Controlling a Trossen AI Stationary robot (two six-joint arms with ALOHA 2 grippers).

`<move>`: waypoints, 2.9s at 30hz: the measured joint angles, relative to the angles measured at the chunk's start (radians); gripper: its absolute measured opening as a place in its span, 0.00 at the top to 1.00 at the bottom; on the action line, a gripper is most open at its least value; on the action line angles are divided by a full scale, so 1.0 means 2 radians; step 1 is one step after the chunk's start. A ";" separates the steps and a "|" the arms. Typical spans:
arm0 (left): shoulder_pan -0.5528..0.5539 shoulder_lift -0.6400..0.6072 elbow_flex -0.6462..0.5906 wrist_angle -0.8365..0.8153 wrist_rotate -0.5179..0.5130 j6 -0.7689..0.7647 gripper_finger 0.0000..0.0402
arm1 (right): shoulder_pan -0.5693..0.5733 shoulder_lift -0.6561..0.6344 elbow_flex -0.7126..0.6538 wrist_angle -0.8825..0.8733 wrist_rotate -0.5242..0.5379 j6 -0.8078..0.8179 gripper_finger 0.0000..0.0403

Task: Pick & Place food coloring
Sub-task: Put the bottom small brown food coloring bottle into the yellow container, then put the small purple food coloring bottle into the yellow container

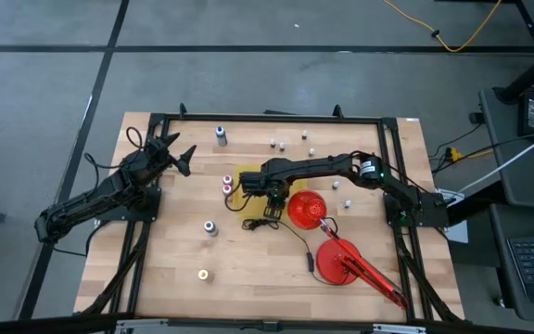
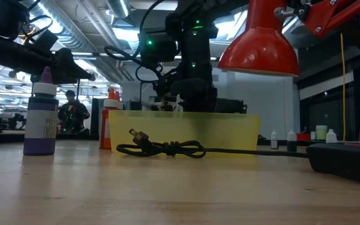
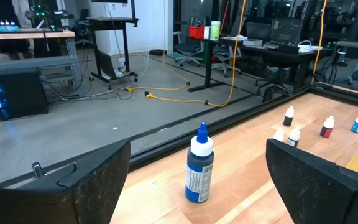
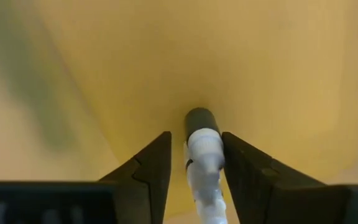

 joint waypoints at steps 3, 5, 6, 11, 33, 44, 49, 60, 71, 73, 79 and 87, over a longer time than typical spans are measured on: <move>0.000 0.000 0.000 0.000 0.000 0.000 0.09 | 0.000 0.000 0.001 -0.002 -0.002 -0.001 0.61; 0.000 0.000 0.000 0.000 0.000 0.000 0.10 | 0.000 0.000 0.006 -0.009 -0.002 -0.001 0.59; 0.000 0.000 0.000 0.000 0.000 0.000 0.09 | 0.000 0.000 0.009 -0.010 -0.002 -0.001 0.58; 0.000 0.000 0.000 0.000 0.000 0.000 0.09 | -0.002 0.000 0.024 -0.015 -0.002 -0.001 0.51; 0.000 0.000 0.000 0.000 0.000 0.000 0.09 | -0.078 -0.175 -0.052 0.008 0.119 0.119 0.29; 0.000 0.000 0.000 0.000 0.000 0.000 0.09 | -0.098 -0.413 -0.331 0.074 0.114 0.149 0.27; 0.000 0.000 0.000 0.000 0.000 0.000 0.10 | -0.090 -0.491 -0.418 0.073 0.098 0.194 0.27; 0.000 0.000 0.000 0.000 0.000 0.000 0.10 | -0.021 -0.567 -0.556 0.073 0.050 0.236 0.27; 0.000 0.000 0.000 0.000 0.000 0.000 0.10 | 0.017 -0.569 -0.638 0.158 0.047 0.250 0.27; 0.000 0.000 0.000 0.000 0.000 0.000 0.09 | 0.021 -0.569 -0.646 0.170 0.047 0.248 0.27; 0.000 0.000 0.000 0.000 0.000 0.000 0.09 | 0.027 -0.565 -0.664 0.196 0.047 0.238 0.27; 0.000 0.000 0.000 0.000 0.000 0.000 0.09 | 0.028 -0.538 -0.664 0.235 0.047 0.222 0.27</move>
